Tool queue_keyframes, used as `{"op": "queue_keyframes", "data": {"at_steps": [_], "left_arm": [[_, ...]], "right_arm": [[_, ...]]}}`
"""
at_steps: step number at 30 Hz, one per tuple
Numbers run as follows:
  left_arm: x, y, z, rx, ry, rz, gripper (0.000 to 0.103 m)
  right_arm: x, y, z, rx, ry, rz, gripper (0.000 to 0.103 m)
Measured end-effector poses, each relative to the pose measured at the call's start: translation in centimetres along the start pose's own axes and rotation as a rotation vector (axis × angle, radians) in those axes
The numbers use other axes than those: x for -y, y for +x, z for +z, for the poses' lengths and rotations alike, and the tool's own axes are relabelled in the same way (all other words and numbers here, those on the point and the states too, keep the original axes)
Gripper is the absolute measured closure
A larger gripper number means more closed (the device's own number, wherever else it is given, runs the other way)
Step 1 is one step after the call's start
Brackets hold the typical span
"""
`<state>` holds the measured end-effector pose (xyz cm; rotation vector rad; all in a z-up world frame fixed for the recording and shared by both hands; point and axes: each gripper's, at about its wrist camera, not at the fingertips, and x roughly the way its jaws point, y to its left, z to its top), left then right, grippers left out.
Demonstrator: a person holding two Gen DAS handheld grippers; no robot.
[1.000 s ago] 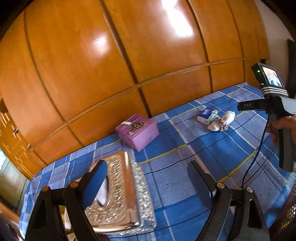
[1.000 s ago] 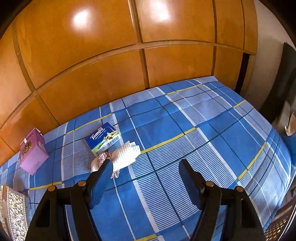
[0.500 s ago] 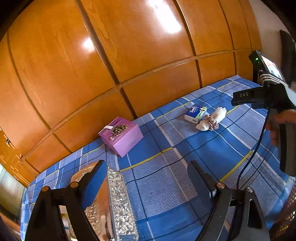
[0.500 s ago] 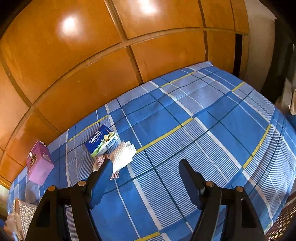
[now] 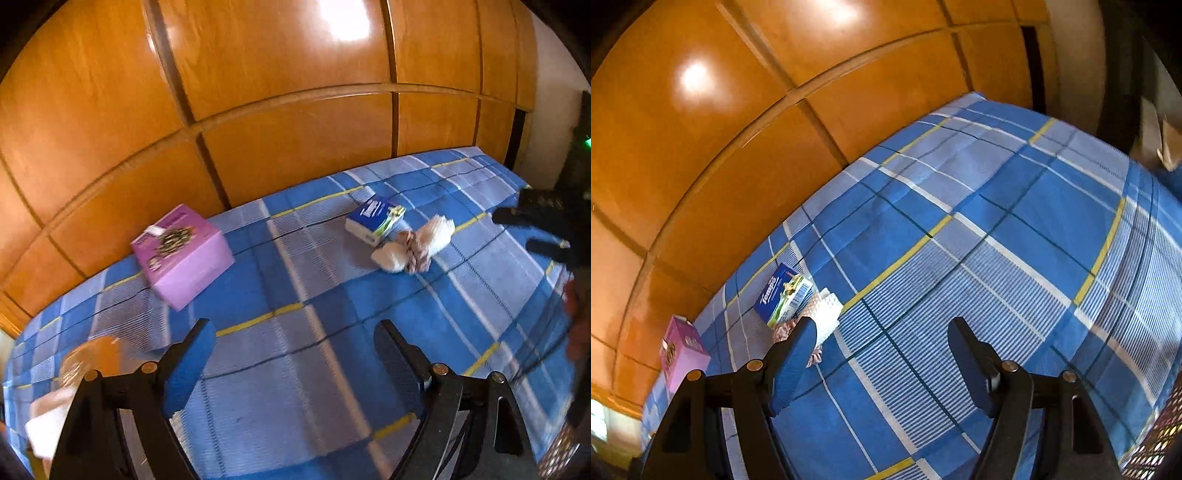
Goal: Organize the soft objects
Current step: 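Grasp the scrunchie and mesh roll with the left gripper while the right grasps the Tempo packet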
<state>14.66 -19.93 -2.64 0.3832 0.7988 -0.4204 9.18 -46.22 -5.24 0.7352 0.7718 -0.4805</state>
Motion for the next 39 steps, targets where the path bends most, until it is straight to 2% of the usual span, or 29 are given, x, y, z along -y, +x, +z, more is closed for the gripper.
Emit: {"op": "queue_keyframes", "data": {"at_steps": [4,6,8,13,15,18,19,22,24,26,30,33,39], "left_arm": [[1.7,2.2,2.1,-0.012,-0.008,-0.053,0.016],[3.4,2.9,3.0,0.021,0.050,-0.071,0.016],[5.1,3.9,3.7,0.025,0.114,-0.112,0.016],[9.4,6.7,5.2,0.045,0.279,-0.145,0.016],[11.1,8.1,5.2,0.037,0.347,-0.140,0.016],[12.9,10.4,5.2,0.022,0.409,-0.089,0.016],[13.0,11.1,5.3,0.012,0.399,-0.091,0.020],[12.8,13.5,5.5,-0.074,0.339,-0.121,0.052],[12.0,13.4,5.2,-0.059,0.294,-0.144,0.060],[11.0,12.9,4.8,-0.067,0.239,-0.179,0.061],[7.3,10.6,2.7,-0.104,0.049,-0.240,0.061],[4.8,8.0,-0.2,-0.117,-0.058,-0.220,0.061],[1.6,3.3,-7.2,-0.104,-0.100,-0.158,0.061]], "right_arm": [[0.6,0.1,0.1,-0.013,0.045,0.028,0.029],[0.9,0.1,0.2,-0.011,0.064,0.040,0.029],[1.2,-0.1,0.3,-0.008,0.080,0.049,0.029],[1.7,0.0,0.4,-0.016,0.114,0.071,0.028],[1.9,0.2,0.4,-0.020,0.122,0.076,0.028],[2.0,0.2,0.3,-0.022,0.125,0.078,0.029],[2.1,0.2,0.3,-0.022,0.128,0.077,0.029],[2.1,0.3,0.3,-0.020,0.127,0.071,0.029],[2.0,0.4,0.2,-0.022,0.121,0.080,0.029],[1.8,0.3,0.2,-0.019,0.110,0.082,0.029],[1.4,0.5,0.2,-0.030,0.092,0.086,0.029],[1.0,1.0,0.3,-0.067,0.072,0.093,0.029],[-1.8,2.5,-0.7,-0.166,-0.055,0.108,0.029]]}}
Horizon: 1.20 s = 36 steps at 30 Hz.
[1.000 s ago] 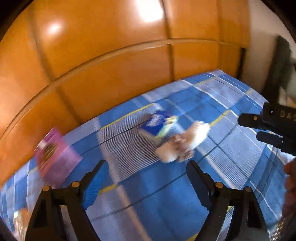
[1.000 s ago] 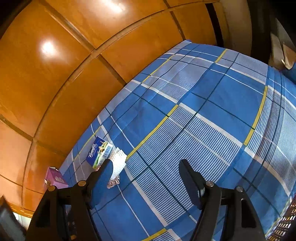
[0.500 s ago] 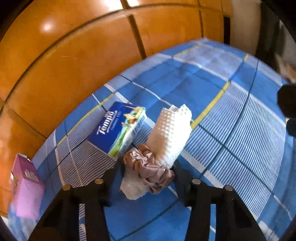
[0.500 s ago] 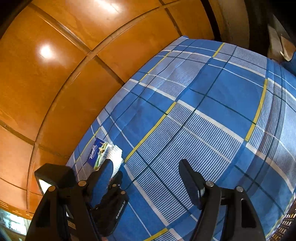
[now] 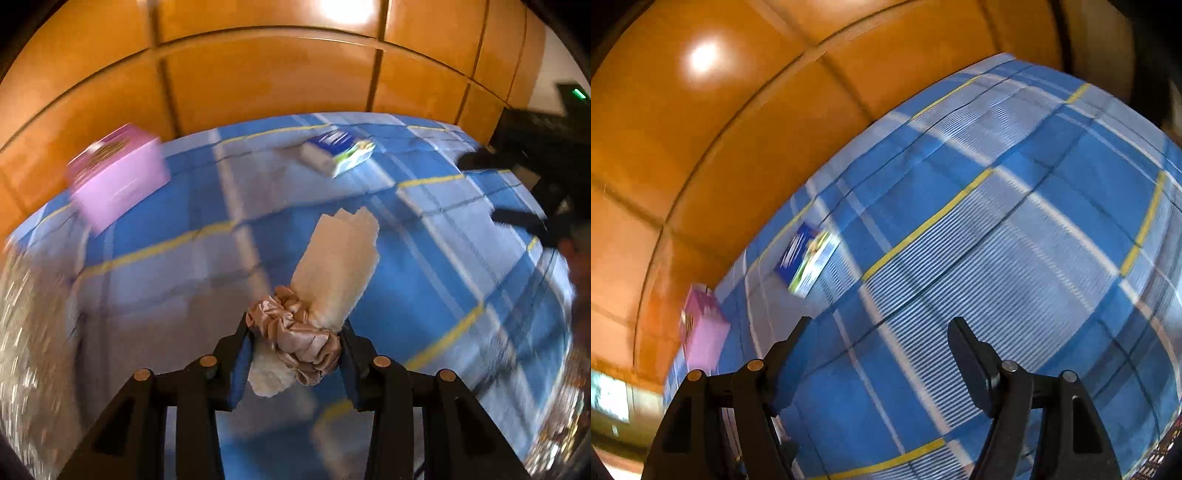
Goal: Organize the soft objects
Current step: 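Grasp the scrunchie and mesh roll with the left gripper while the right grasps the Tempo packet, then lift the scrunchie bundle with the left gripper while the right lifts the Tempo packet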
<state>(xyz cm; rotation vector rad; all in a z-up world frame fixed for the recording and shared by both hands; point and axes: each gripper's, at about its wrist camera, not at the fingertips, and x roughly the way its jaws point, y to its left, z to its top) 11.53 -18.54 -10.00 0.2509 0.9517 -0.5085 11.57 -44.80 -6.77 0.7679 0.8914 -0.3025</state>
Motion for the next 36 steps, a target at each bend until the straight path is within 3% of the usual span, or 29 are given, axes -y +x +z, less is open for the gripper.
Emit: {"op": "queue_keyframes", "data": {"at_steps": [4,7,16,22,24,26,30,36], "left_arm": [[-2.4,-1.3,-3.0,0.008,-0.012,0.009,0.061],[-3.7,-1.9,-4.4,0.022,-0.011,0.006,0.061],[-3.9,-2.4,-5.9,0.064,-0.021,-0.027,0.061],[-3.8,-2.4,-6.0,0.079,-0.019,-0.029,0.061],[-3.8,-2.5,-6.2,0.082,-0.021,-0.031,0.061],[-3.8,-2.5,-6.3,0.086,-0.021,-0.032,0.061],[-3.7,-2.5,-6.4,0.092,-0.019,-0.030,0.061],[-3.6,-2.6,-6.7,0.098,-0.020,-0.024,0.061]], "right_arm": [[-2.7,2.0,0.0,-0.070,-0.086,-0.006,0.028],[-5.0,4.7,1.5,-0.092,-0.111,-0.041,0.022],[-8.1,11.6,6.1,-0.087,0.057,-0.141,0.020],[-10.0,13.5,7.3,-0.048,0.034,-0.260,0.018],[-10.8,14.2,7.3,-0.062,-0.037,-0.308,0.018],[-12.1,14.6,6.8,-0.087,-0.176,-0.342,0.029],[-12.9,13.3,4.8,-0.150,-0.398,-0.308,0.038],[-8.8,9.1,0.6,-0.279,-0.566,-0.325,0.038]]}}
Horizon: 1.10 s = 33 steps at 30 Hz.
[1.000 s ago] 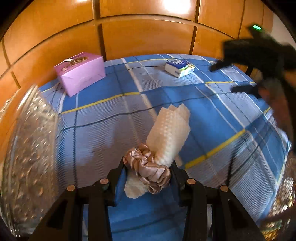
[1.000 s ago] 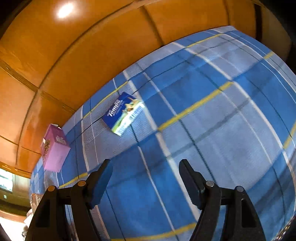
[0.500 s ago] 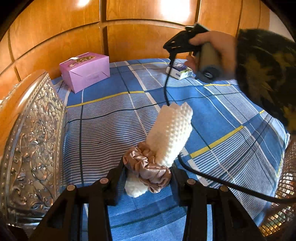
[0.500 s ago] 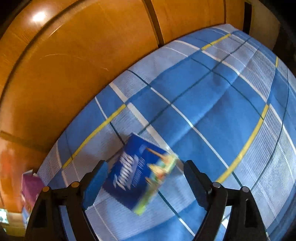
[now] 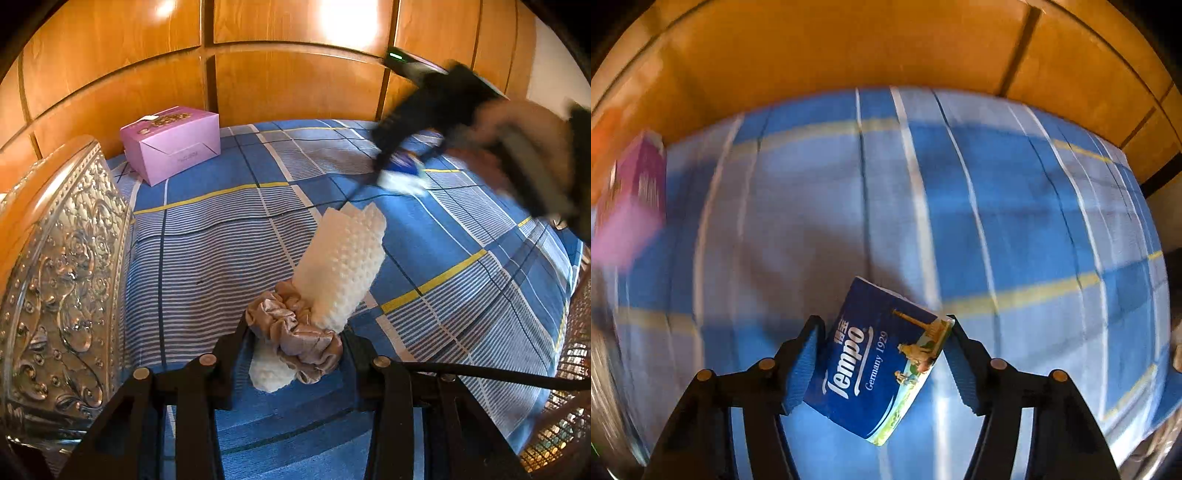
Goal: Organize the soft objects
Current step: 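Lift the scrunchie bundle with the left gripper while the right lifts the Tempo packet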
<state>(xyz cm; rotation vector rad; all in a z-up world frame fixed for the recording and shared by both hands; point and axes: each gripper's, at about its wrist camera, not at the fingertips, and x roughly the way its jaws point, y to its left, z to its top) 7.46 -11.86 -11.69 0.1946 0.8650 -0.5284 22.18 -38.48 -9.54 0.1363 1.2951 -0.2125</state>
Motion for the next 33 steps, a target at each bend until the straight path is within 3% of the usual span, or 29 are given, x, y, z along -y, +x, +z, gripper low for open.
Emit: {"op": "queue_keyframes", "data": {"at_steps": [4,7,10,14,20,24,27,33], "left_arm": [[0.1,0.1,0.1,-0.003,0.000,0.009,0.061],[0.1,0.2,0.6,-0.024,-0.019,0.014,0.062],[-0.4,0.2,1.8,-0.047,-0.080,0.011,0.062],[-0.5,-0.6,4.5,-0.024,-0.115,0.014,0.062],[-1.7,-0.2,11.2,-0.032,-0.168,0.026,0.062],[-2.3,-0.7,14.4,-0.014,-0.106,0.077,0.062],[-2.4,-1.8,14.9,-0.007,0.023,0.098,0.062],[-4.1,-3.6,12.3,-0.029,0.079,0.018,0.062]], "right_arm": [[3.0,-0.2,-4.0,-0.021,0.062,0.045,0.037],[4.6,-0.4,-5.9,0.035,0.093,0.077,0.037],[3.2,-0.4,-6.3,0.056,0.062,0.021,0.038],[2.5,-0.4,-6.7,0.070,0.055,0.005,0.038],[2.8,-0.9,-6.8,0.079,0.045,0.005,0.038],[3.3,0.3,-7.2,0.086,0.029,-0.002,0.040],[3.2,0.9,-7.1,0.090,0.020,-0.007,0.041],[3.3,0.9,-7.5,0.095,0.028,-0.007,0.041]]}}
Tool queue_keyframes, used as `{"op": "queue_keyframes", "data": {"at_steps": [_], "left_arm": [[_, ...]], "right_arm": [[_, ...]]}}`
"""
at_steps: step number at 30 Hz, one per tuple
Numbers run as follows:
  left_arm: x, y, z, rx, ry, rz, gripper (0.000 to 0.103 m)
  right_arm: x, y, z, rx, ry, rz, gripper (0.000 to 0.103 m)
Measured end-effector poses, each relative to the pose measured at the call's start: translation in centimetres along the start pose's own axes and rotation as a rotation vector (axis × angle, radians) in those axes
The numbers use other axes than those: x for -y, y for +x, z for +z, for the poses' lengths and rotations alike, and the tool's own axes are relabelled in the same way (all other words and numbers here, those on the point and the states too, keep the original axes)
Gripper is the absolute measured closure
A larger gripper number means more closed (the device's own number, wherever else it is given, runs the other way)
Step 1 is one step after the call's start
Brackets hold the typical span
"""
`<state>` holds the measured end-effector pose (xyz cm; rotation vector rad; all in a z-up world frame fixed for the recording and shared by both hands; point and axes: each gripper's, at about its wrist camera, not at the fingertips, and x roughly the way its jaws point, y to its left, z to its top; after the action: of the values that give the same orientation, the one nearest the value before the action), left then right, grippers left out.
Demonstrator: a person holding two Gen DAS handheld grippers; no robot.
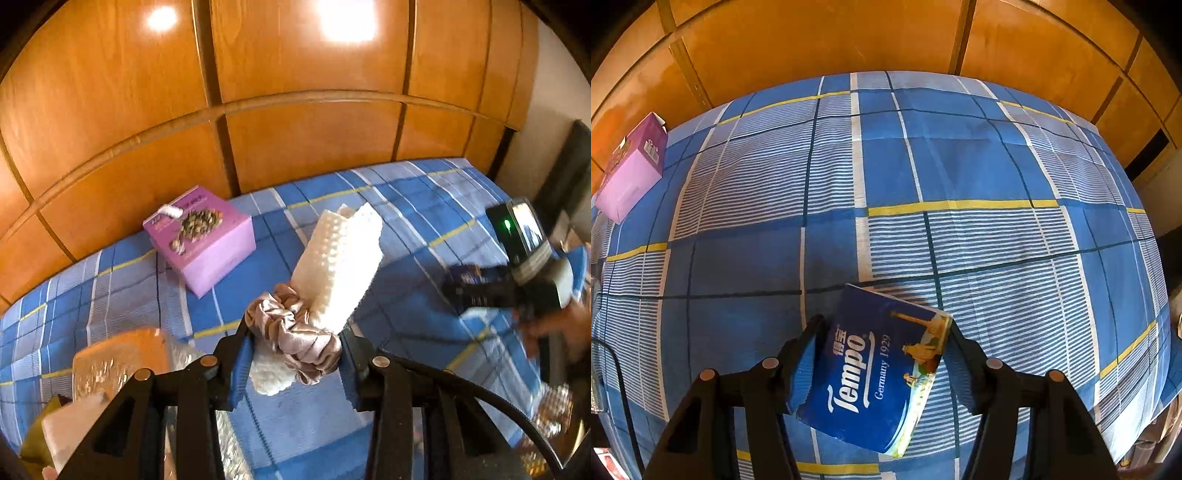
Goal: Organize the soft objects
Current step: 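Lift the scrunchie bundle with the left gripper while the right lifts the Tempo packet, then carry the scrunchie bundle into the gold tray and open the left gripper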
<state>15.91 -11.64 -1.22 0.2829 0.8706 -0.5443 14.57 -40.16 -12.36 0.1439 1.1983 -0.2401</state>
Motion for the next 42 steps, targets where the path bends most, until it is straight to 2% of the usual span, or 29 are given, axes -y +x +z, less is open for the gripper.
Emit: {"op": "queue_keyframes", "data": {"at_steps": [2,6,12,17,21,23,27,29,32,35,37,39,42], "left_arm": [[-0.1,-0.1,-0.9,-0.023,0.029,-0.065,0.062],[0.6,-1.1,-3.3,-0.061,0.154,-0.117,0.062],[0.7,-4.4,-5.5,-0.032,0.210,-0.173,0.062],[-0.3,-5.7,-6.2,-0.037,0.202,-0.150,0.062],[0.5,-4.3,-5.0,-0.055,0.156,-0.129,0.062],[1.3,-2.8,-3.4,-0.065,0.149,-0.109,0.062],[0.0,-1.3,0.7,-0.054,0.046,-0.064,0.062],[-2.5,-1.5,2.6,-0.025,-0.044,-0.021,0.062],[-8.4,-2.7,3.8,0.019,-0.204,0.102,0.061],[-14.3,-5.0,2.4,0.047,-0.346,0.209,0.062],[-18.1,-7.4,-0.3,0.068,-0.426,0.284,0.062],[-20.3,-9.6,-3.2,0.078,-0.460,0.340,0.062],[-22.5,-12.8,-7.9,0.100,-0.520,0.380,0.062]], "right_arm": [[-0.1,0.0,-0.2,0.002,-0.005,-0.004,0.041],[-0.2,-0.1,-0.5,0.005,-0.013,-0.008,0.041],[-1.0,-1.2,-0.6,0.012,-0.038,-0.027,0.041],[-1.3,-1.6,-0.7,0.014,-0.044,-0.034,0.041],[-1.0,-1.5,-0.7,0.011,-0.034,-0.029,0.041],[-0.9,-1.5,-0.7,0.010,-0.027,-0.025,0.041],[-0.5,-1.2,-0.4,0.013,-0.031,-0.023,0.041],[-0.5,-1.1,-0.4,0.016,-0.035,-0.024,0.041],[-0.7,-1.2,-0.5,0.023,-0.045,-0.028,0.041],[-0.9,-1.2,-0.5,0.030,-0.058,-0.037,0.041],[-1.1,-1.3,-0.5,0.034,-0.068,-0.046,0.041],[-1.4,-1.4,-0.6,0.040,-0.078,-0.057,0.041],[-1.7,-1.4,-0.7,0.048,-0.096,-0.075,0.041]]}}
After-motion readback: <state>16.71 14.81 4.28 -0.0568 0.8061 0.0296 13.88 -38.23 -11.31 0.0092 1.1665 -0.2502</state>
